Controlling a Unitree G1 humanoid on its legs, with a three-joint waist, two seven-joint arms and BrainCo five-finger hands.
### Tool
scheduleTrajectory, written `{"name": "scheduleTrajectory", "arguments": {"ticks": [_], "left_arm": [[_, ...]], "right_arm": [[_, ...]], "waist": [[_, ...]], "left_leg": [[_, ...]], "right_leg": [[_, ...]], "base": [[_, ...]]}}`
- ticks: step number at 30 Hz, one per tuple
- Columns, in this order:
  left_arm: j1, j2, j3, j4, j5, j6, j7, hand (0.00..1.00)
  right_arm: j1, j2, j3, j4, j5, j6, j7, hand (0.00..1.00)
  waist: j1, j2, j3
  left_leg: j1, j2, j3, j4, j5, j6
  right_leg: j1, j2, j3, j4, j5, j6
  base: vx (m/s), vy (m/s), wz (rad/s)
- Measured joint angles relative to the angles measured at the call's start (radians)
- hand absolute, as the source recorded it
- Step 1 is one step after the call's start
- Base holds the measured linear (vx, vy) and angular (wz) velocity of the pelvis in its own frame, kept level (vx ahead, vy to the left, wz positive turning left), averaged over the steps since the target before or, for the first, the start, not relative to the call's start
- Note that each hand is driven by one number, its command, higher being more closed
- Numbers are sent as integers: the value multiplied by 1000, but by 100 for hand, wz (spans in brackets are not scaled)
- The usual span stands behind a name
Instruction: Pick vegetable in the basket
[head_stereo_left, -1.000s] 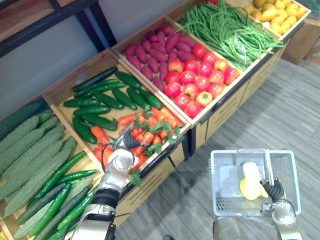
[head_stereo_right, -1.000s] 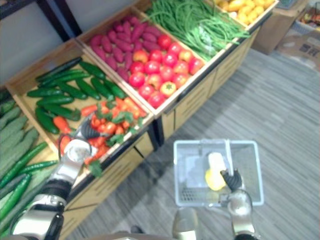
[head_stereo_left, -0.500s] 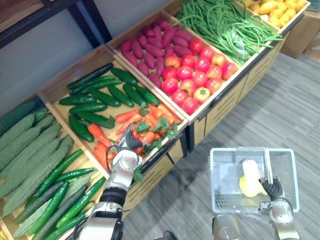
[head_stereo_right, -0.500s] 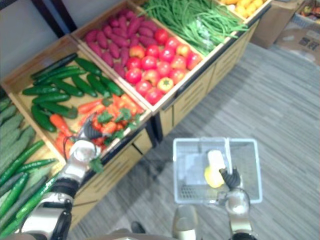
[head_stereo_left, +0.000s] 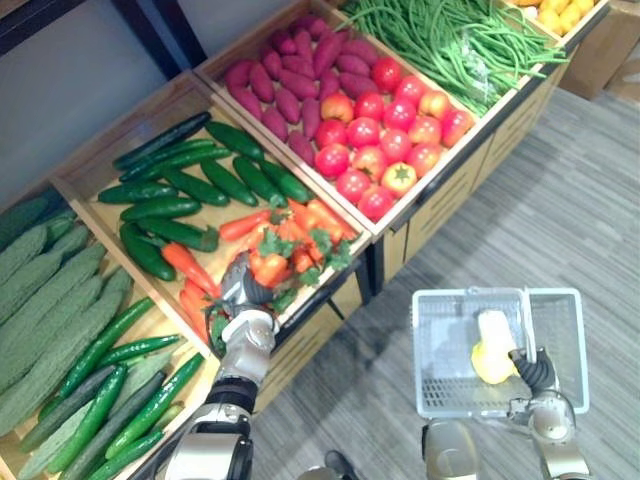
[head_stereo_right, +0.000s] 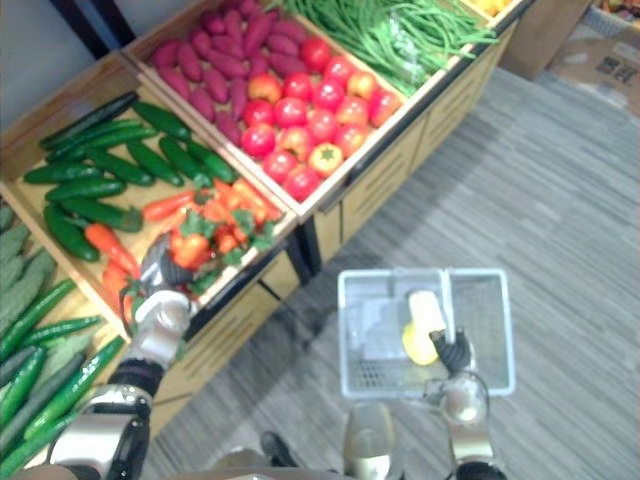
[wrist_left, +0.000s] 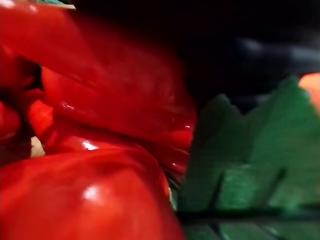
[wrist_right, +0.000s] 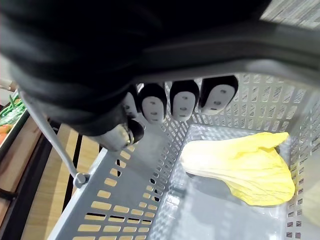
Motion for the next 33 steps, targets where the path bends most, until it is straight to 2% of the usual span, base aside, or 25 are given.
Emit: {"name": "scheduleTrajectory", "arguments": {"ticks": [5, 10, 18, 20, 26, 33], "left_arm": [[-8, 9, 21, 3, 5, 17, 31, 100], [-41, 31, 44, 24, -2, 18, 31, 100], [-69, 43, 77, 34, -9, 46, 8, 100], [-70, 64, 83, 33, -43, 55, 6, 100], [-76, 145, 89, 27, -44, 62, 4, 100], [-69, 151, 115, -198, -42, 70, -6, 100]], "right_arm": [[2, 0, 26, 2, 0, -3, -3, 100], [1, 0, 34, 2, 0, -5, -7, 100], [3, -1, 38, 13, 1, -23, -7, 100], [3, -1, 51, 13, 1, -23, -7, 100], [15, 0, 62, 13, 1, -23, -4, 100], [27, 4, 58, 14, 0, -22, -3, 100]], "waist": [[-3, -1, 1], [-3, -1, 1], [-4, -6, 1], [-4, -10, 0], [-2, -30, -3], [29, -44, -12]], "left_leg": [[3, 11, 11, 0, -2, -3], [3, 14, 11, 1, -2, -3], [9, 15, 9, 2, -2, -3], [17, 16, 8, 2, -2, -3], [19, 16, -16, 12, -2, -3], [7, 16, -48, 20, -2, -3]], "right_leg": [[-5, 10, 7, 0, 0, 0], [-4, 13, 7, 0, 0, 0], [3, 12, 4, 0, 0, 0], [12, 13, 2, 1, 0, 0], [32, 7, -20, 1, 0, 0], [50, -2, -35, 1, 0, 0]], "base": [[-28, -57, -8], [-34, -44, 0], [-43, -41, 1], [-39, -38, 1], [-51, -35, 10], [-51, -28, 12]]}}
